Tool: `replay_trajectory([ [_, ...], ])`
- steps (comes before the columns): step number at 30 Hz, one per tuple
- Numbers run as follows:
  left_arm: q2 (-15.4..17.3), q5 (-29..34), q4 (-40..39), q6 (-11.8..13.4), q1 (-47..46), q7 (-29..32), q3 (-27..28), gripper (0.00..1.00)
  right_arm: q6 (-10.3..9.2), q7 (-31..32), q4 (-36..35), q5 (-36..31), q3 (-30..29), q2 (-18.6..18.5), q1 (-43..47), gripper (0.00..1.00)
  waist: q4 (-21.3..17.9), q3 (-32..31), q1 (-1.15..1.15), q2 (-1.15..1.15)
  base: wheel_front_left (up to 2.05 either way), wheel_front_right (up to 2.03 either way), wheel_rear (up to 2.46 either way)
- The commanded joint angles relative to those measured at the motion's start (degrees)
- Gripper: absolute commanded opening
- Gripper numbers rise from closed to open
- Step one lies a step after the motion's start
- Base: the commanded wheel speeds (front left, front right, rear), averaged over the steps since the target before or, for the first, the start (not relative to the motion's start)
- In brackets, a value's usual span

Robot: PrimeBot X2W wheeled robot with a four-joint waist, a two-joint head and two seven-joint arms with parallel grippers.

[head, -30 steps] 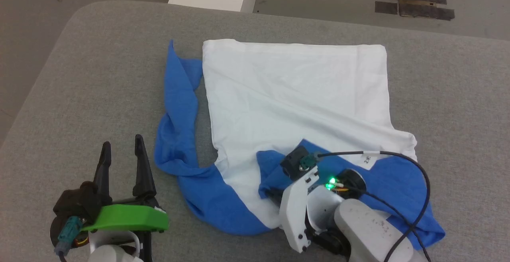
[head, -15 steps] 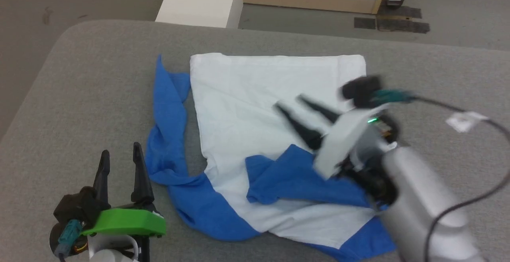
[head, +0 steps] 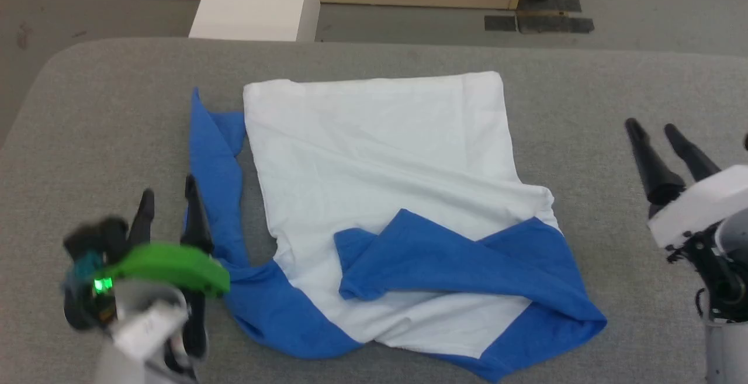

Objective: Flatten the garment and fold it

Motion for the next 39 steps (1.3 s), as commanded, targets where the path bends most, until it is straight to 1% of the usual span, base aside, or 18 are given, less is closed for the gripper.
replay_trajectory([
  [1, 2.2, -0.6, 1.0, 0.0, -4.1, 4.2, -0.2, 1.00, -0.08, 0.8, -1.6, -0.7, -1.2, 0.2, 0.7, 1.00, -0.4, 2.3, 0.00, 0.00, 0.00, 0.00, 0.00],
  [2, 3.2, -0.9, 1.4, -0.1, -6.5, 6.7, -0.2, 1.00, -0.08, 1.3, -2.5, -1.0, -2.0, 0.3, 0.8, 1.00, -0.6, 3.1, 0.00, 0.00, 0.00, 0.00, 0.00],
  [7, 9.4, -3.7, 6.3, -1.8, -19.6, 23.2, -0.6, 1.00, -0.08, 3.9, -7.2, -1.8, -4.9, 0.6, 0.3, 1.00, -2.0, 8.5, 0.00, 0.00, 0.00, 0.00, 0.00],
  [9, 10.8, -5.2, 8.4, -1.0, -24.0, 28.6, 0.4, 1.00, -0.08, 4.5, -8.5, -1.7, -5.2, 0.8, -0.4, 1.00, -3.0, 10.7, 0.00, 0.00, 0.00, 0.00, 0.00],
  [13, 13.5, -6.4, 11.2, 0.0, -30.4, 36.9, 0.5, 1.00, -0.08, 5.0, -9.6, -1.5, -5.5, 0.9, -1.4, 1.00, -4.6, 14.5, 0.00, 0.00, 0.00, 0.00, 0.00],
  [18, 15.5, -5.4, 12.8, 1.9, -34.0, 42.0, -0.2, 1.00, -0.08, 4.8, -9.7, -1.4, -5.8, 0.7, -1.9, 1.00, -5.9, 17.3, 0.00, 0.00, 0.00, 0.00, 0.00],
  [22, 18.0, -2.8, 14.6, 4.7, -34.2, 46.3, -1.0, 1.00, -0.08, 4.4, -9.7, -1.1, -5.7, 0.3, -2.1, 1.00, -6.6, 18.6, 0.00, 0.00, 0.00, 0.00, 0.00],
  [24, 18.0, -2.8, 14.9, 6.1, -34.1, 46.7, -0.4, 1.00, -0.08, 4.2, -9.6, -1.0, -5.7, 0.2, -2.0, 1.00, -6.7, 19.0, 0.00, 0.00, 0.00, 0.00, 0.00],
  [27, 17.5, -3.2, 15.1, 7.3, -33.2, 48.0, -0.2, 1.00, -0.08, 4.0, -9.6, -1.1, -5.9, 0.2, -1.8, 1.00, -6.5, 19.4, 0.00, 0.00, 0.00, 0.00, 0.00],
  [28, 17.1, -3.6, 15.0, 7.5, -32.9, 48.2, 0.0, 0.85, -0.08, 4.0, -9.5, -1.1, -5.9, 0.1, -1.8, 1.00, -6.4, 19.5, 0.00, 0.00, 0.00, 0.00, 0.00],
  [30, 16.5, -4.5, 14.7, 7.5, -32.7, 48.1, 0.3, 0.00, -0.08, 3.9, -9.4, -1.3, -6.1, 0.1, -1.7, 1.00, -6.0, 19.5, 0.00, 0.00, 0.00, 0.00, 0.00],
  [32, 16.0, -5.0, 14.7, 7.2, -32.5, 47.8, 0.3, 0.00, -0.08, 3.8, -9.2, -1.5, -6.2, 0.0, -1.8, 1.00, -5.5, 19.3, 0.00, 0.00, 0.00, 0.00, 0.00],
  [35, 15.4, -5.7, 14.7, 7.5, -32.2, 45.1, 1.3, 0.00, -0.08, 3.7, -8.8, -1.8, -5.8, 0.1, -1.8, 1.00, -4.6, 18.4, 0.00, 0.00, 0.00, 0.00, 0.00],
  [39, 14.5, -6.0, 13.3, 10.0, -32.1, 39.8, 4.2, 0.00, -0.08, 3.6, -8.1, -1.9, -5.4, 0.2, -1.5, 1.00, -3.1, 16.2, 0.00, 0.00, 0.00, 0.00, 0.00],
])
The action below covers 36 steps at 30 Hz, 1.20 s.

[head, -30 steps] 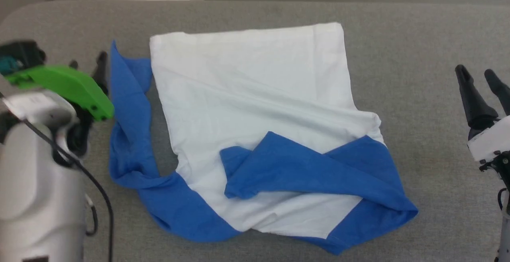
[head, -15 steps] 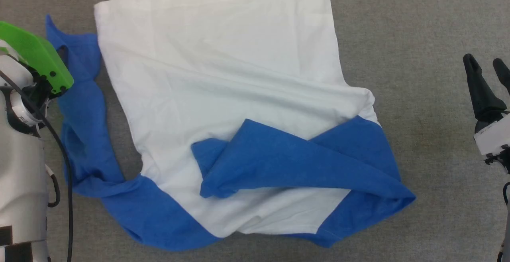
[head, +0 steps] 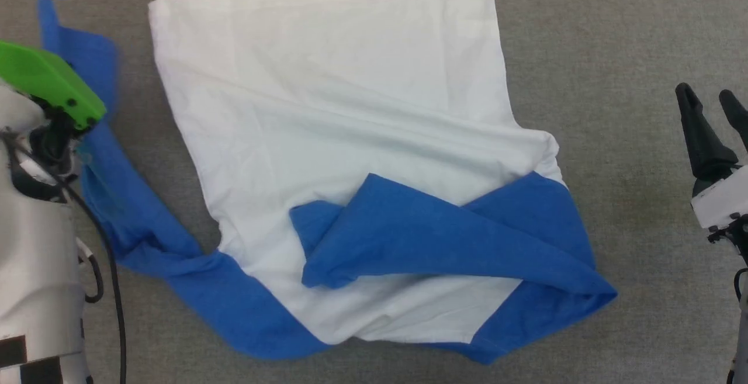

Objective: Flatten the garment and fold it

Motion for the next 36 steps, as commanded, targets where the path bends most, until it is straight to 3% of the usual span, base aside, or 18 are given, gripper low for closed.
replay_trajectory([
  [1, 0.0, -0.5, -0.8, 1.1, 0.6, -2.5, 1.6, 0.00, -0.08, -0.4, 0.4, -0.2, 0.1, 0.2, -0.2, 1.00, 1.6, -2.4, -0.01, 0.00, 0.00, 0.00, 0.00],
  [6, 2.4, -0.1, -0.8, 1.1, 1.8, -7.9, 4.5, 0.00, -0.08, -0.8, 1.8, -0.6, 0.5, 0.8, 0.6, 1.00, 2.9, -6.4, -0.01, 0.00, 0.00, 0.00, 0.00],
  [12, 1.6, -1.0, -4.2, -4.2, 2.6, -12.3, 2.4, 0.00, -0.08, -1.2, 3.6, -1.2, 0.2, 2.0, 2.5, 1.00, 3.8, -11.0, -0.01, 0.00, 0.00, 0.00, 0.00],
  [20, -8.6, 1.0, -14.5, -8.3, 4.6, -12.7, -11.6, 0.00, -0.08, -1.3, 4.3, -1.7, -1.0, 3.3, 5.2, 1.00, 3.8, -15.6, -0.01, 0.00, 0.00, 0.00, 0.00],
  [25, -13.9, 1.3, -15.7, -11.1, 8.1, -11.4, -22.4, 0.00, -0.08, -1.3, 4.4, -1.7, -0.9, 4.1, 6.1, 1.00, 2.0, -16.7, -0.01, 0.00, 0.00, 0.00, 0.00],
  [30, -15.6, -1.1, -11.7, -12.9, 11.7, -11.8, -32.9, 0.00, -0.08, -1.4, 4.4, -1.7, -1.0, 4.5, 6.6, 1.00, 0.1, -16.1, -0.01, 0.00, 0.00, 0.00, 0.00],
  [36, -15.8, -7.3, -5.0, -11.9, 12.6, -14.6, -45.8, 0.00, -0.08, -1.8, 4.6, -1.5, -0.8, 4.8, 6.8, 1.00, -2.0, -14.9, -0.01, 0.00, 0.00, 0.00, 0.00],
])
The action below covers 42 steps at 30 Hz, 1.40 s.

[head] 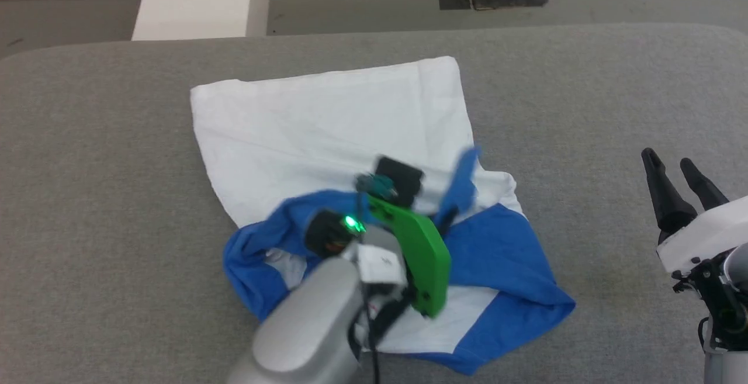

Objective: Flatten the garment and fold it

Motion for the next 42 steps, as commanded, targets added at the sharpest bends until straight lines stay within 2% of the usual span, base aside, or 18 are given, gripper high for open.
replay_trajectory([
  [1, -0.1, -0.7, 1.2, 0.3, 0.5, -0.2, -1.8, 0.00, -0.08, -0.5, 0.1, -0.1, 0.1, 0.2, 0.7, 1.00, -1.0, 0.8, 0.00, -0.01, 0.00, 0.00, 0.00],
  [4, -0.1, -2.9, 4.5, 0.8, 0.5, 0.0, -7.2, 0.00, -0.08, -0.9, 0.4, -0.1, 0.1, 0.3, 0.8, 1.00, -1.4, 1.0, 0.00, -0.01, 0.00, 0.00, 0.00],
  [8, -0.1, -6.2, 8.9, 1.6, 0.6, 1.0, -11.4, 0.01, -0.08, -1.3, 1.1, -0.1, 0.1, 0.4, 1.1, 1.00, -1.4, 0.6, 0.00, -0.01, 0.00, 0.00, 0.00],
  [9, -0.1, -7.2, 9.4, 1.5, 0.6, 1.3, -12.0, 0.53, -0.08, -1.4, 1.2, -0.1, 0.1, 0.4, 1.2, 1.00, -1.3, 0.5, 0.00, -0.01, 0.00, 0.00, 0.00],
  [10, -0.1, -8.5, 9.9, 1.3, 0.4, 1.7, -12.6, 1.00, -0.08, -1.5, 1.5, 0.0, 0.1, 0.4, 1.4, 1.00, -1.1, 0.2, 0.00, -0.01, 0.00, 0.00, 0.00],
  [15, -0.1, -14.6, 8.7, 0.9, -0.5, 1.5, -11.2, 1.00, -0.08, -1.8, 2.4, -0.1, 0.0, 0.5, 2.2, 1.00, 0.3, -1.7, 0.00, -0.01, 0.00, 0.00, 0.00],
  [18, -0.1, -20.1, 5.1, 1.1, -0.4, -1.4, -6.0, 1.00, -0.08, -1.9, 2.6, -0.2, 0.0, 0.5, 2.7, 1.00, 1.5, -3.1, 0.00, -0.01, 0.00, 0.00, 0.00],
  [22, 2.2, -21.6, 1.4, 2.9, -1.0, -8.9, 2.3, 1.00, -0.08, -1.8, 2.7, -0.1, 0.4, 0.5, 3.5, 1.00, 2.8, -4.6, 0.00, -0.01, 0.00, 0.00, 0.00],
  [29, 12.2, -14.6, -0.4, 8.1, 2.3, -25.9, 12.8, 1.00, -0.08, -1.3, 2.3, 0.2, 2.2, 0.5, 3.6, 1.00, 3.7, -4.9, 0.00, -0.01, 0.00, 0.00, 0.00],
  [32, 15.5, -10.3, -0.5, 9.7, 5.2, -31.8, 13.9, 1.00, -0.08, -0.5, 2.0, 0.1, 2.8, 0.5, 3.6, 1.00, 4.1, -4.1, 0.00, -0.01, 0.00, 0.00, 0.00],
  [38, 16.2, -5.9, -2.3, 12.0, 9.8, -35.5, 15.9, 1.00, -0.08, 1.7, 0.9, -0.8, 4.3, 0.5, 0.7, 1.00, 4.9, -0.9, 0.00, -0.01, 0.00, 0.00, 0.00],
  [42, 15.1, -3.1, -6.2, 13.2, 10.5, -35.9, 18.7, 1.00, -0.08, 5.4, 1.7, -1.9, 6.3, -0.9, -6.3, 1.00, 5.6, 2.9, 0.00, -0.01, 0.00, 0.00, 0.00],
])
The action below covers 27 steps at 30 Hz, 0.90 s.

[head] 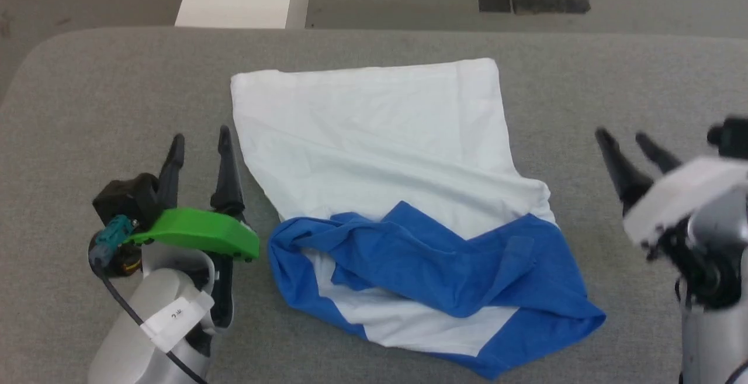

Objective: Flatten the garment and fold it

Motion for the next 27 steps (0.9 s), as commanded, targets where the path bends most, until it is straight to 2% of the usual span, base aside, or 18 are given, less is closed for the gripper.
replay_trajectory([
  [1, -0.9, 1.6, -2.2, 0.6, 0.4, -0.4, 1.3, 1.00, -0.08, 1.9, 0.9, -0.8, 0.8, -0.8, -4.4, 1.00, 1.2, 4.1, 0.00, 0.00, 0.00, 0.00, 0.00],
  [4, -2.6, 4.0, -5.5, 0.4, 0.0, -0.4, 3.1, 1.00, -0.08, 5.9, 3.9, -2.0, 2.2, -1.8, -12.6, 1.00, 2.7, 7.7, 0.00, 0.00, 0.00, 0.00, 0.00],
  [9, -5.9, 7.6, -8.9, -0.7, -1.6, -0.4, 4.3, 1.00, -0.08, 12.0, 12.7, -9.2, 6.7, -6.3, -26.4, 1.00, 6.9, 13.6, 0.00, 0.00, 0.00, 0.00, 0.00],
  [15, -9.3, 10.9, -10.8, -2.2, -2.4, -0.4, 5.1, 1.00, -0.08, 15.2, 24.6, -17.3, 8.9, -8.0, -38.4, 1.00, 11.4, 18.6, 0.00, 0.00, 0.00, 0.00, 0.00],
  [21, -11.8, 13.0, -11.2, -3.8, -2.5, -0.5, 6.3, 1.00, -0.08, 15.7, 32.9, -22.7, 10.2, -8.3, -44.5, 1.00, 14.4, 21.9, 0.00, 0.00, 0.00, 0.00, 0.00],
  [27, -13.5, 14.2, -10.6, -5.5, -2.3, -0.5, 7.0, 1.00, -0.08, 14.9, 38.1, -26.8, 10.6, -8.4, -47.1, 1.00, 15.4, 23.6, 0.00, 0.00, 0.00, 0.00, 0.00],
])
